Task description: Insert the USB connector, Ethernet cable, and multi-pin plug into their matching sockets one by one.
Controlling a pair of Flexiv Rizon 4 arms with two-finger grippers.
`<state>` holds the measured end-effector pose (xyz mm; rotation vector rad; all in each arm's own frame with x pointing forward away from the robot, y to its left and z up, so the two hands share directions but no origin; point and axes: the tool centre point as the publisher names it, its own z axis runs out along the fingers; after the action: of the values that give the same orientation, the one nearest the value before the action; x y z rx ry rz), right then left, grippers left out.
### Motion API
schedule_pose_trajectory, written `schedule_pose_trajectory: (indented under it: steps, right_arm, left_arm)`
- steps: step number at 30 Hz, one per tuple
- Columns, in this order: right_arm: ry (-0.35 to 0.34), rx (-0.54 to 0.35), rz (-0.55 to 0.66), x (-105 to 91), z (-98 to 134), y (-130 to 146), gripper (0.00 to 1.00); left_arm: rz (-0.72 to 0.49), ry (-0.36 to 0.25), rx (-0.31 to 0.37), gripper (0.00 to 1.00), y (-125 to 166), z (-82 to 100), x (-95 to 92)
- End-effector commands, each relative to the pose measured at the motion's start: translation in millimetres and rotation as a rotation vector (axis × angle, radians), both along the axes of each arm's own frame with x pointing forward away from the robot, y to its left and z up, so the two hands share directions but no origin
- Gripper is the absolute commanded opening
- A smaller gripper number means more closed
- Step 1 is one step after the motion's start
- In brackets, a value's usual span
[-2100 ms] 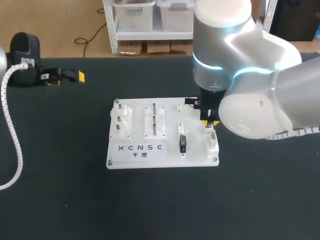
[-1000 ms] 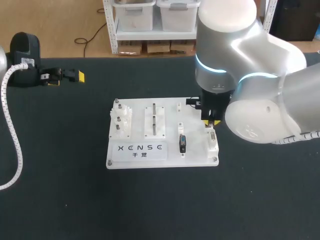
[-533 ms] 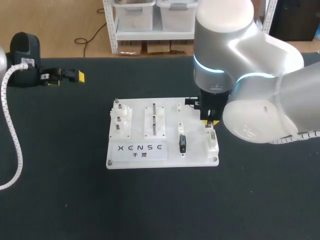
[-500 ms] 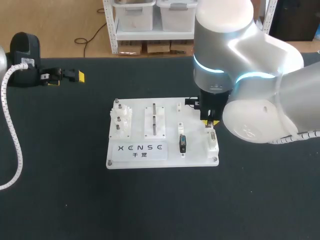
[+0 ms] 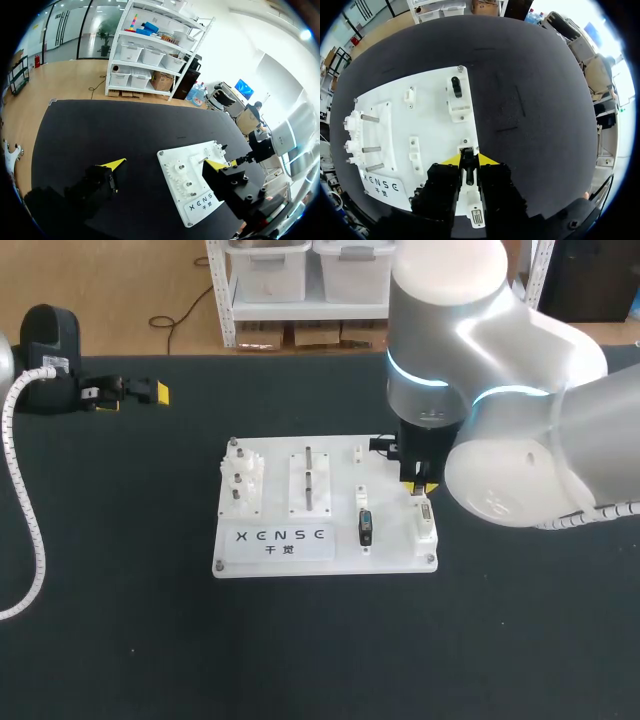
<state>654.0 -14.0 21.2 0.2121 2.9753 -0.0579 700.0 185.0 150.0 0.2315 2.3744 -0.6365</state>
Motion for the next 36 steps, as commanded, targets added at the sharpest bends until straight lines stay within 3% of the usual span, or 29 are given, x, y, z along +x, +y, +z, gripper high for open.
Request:
schedule_pose_trajectory:
  steps: [1,13,36]
  right_arm:
    - [0.001,-0.005,-0.004,-0.6,-5,0,0.0]
    - [0.047,-0.005,-0.077,0.0,-18,-14,0.0]
    - [0.034,0.0,-0.031,-1.4,-13,-5,0.0]
  left_arm:
    - [0.0,0.0,0.0,1.0,0,0.0,0.0]
    - [0.0,0.0,0.0,1.0,0,0.0,0.0]
    - [0.0,0.0,0.0,1.0,0,0.0,0.0]
